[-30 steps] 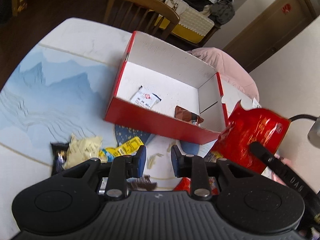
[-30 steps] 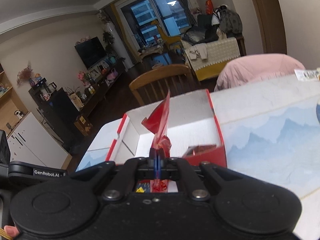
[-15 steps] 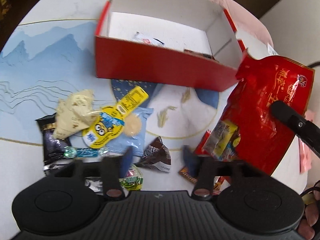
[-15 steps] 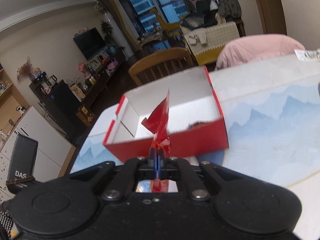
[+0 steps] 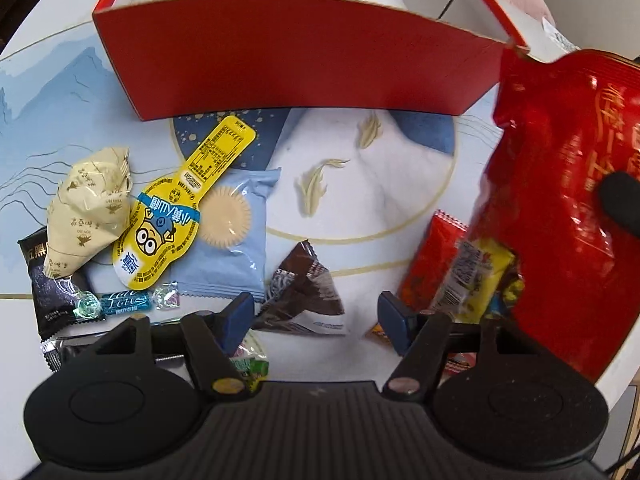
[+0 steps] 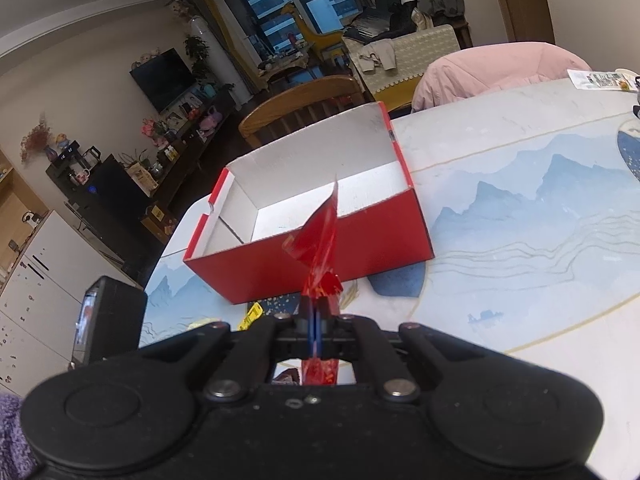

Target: Organize snacks

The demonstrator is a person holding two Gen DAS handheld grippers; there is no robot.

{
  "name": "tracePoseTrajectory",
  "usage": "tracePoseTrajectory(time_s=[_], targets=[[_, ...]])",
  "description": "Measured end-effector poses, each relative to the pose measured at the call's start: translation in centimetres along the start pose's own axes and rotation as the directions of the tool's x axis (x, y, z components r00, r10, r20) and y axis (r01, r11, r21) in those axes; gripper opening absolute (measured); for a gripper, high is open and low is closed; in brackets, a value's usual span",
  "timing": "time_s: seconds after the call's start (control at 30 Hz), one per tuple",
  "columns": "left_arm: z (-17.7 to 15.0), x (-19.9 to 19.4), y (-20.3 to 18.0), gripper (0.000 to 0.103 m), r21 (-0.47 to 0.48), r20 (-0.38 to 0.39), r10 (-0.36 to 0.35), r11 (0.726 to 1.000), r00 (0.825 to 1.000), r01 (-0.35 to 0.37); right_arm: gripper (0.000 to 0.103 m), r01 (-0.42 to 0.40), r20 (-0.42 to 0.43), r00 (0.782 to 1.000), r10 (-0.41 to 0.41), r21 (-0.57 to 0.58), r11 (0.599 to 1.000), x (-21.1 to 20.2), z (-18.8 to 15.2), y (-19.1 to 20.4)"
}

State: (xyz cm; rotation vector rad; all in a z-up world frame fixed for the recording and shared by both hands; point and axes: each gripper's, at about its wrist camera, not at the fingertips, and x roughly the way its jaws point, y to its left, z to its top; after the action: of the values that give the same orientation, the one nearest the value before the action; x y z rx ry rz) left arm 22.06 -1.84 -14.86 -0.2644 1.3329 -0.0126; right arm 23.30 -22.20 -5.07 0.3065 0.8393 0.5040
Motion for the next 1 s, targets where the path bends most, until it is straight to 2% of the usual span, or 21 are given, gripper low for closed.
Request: tracePoseTrajectory(time_s=[0.2, 0.37, 0.5, 0.67, 0.83, 1.0], targets=[[0.4, 0.9, 0.9, 0.052, -0.043, -0.019, 0.010, 0.999, 1.000, -0.011, 0.000, 0.000, 0.000, 1.000, 0.000, 0.008, 1.000, 0.1, 0.0, -0.3], [0.5, 1.1, 1.1, 0.039, -0.055, -0.012, -0.020, 0.998, 1.000, 0.019, 0.000, 0.003, -0.002, 1.000, -0.003, 0.016, 1.000, 0.1, 0.0, -0.4], [0.4, 0.8, 1.2, 0.033, -0.072, -0.007, -0.027, 0.997, 1.000, 0.026, 0.000, 0.007, -0.002, 1.000, -0.007, 0.020, 1.000, 0.1, 0.0, -0.4], [-0.1, -0.4, 1.9, 0.031, -0.101, 0.005, -0.060, 0.993, 0.998, 0.061, 0.000, 0.011, 0.001, 1.000, -0.011, 0.025, 1.000, 0.1, 0.0, -0.4], [-0.5, -2.9, 3.0, 0.031, -0.158, 0.057, -0.097, 0.982, 0.994, 0.105, 0.000, -0.002, 0.013, 1.000, 0.001, 0.040, 0.999, -0.3, 0.3, -0.4], [0.0, -7.0, 3.6, 0.031, -0.186, 0.144, -0.144, 0.968, 0.979, 0.169, 0.000, -0.015, 0.041, 0.999, 0.014, 0.033, 0.999, -1.0, 1.4, 0.0]])
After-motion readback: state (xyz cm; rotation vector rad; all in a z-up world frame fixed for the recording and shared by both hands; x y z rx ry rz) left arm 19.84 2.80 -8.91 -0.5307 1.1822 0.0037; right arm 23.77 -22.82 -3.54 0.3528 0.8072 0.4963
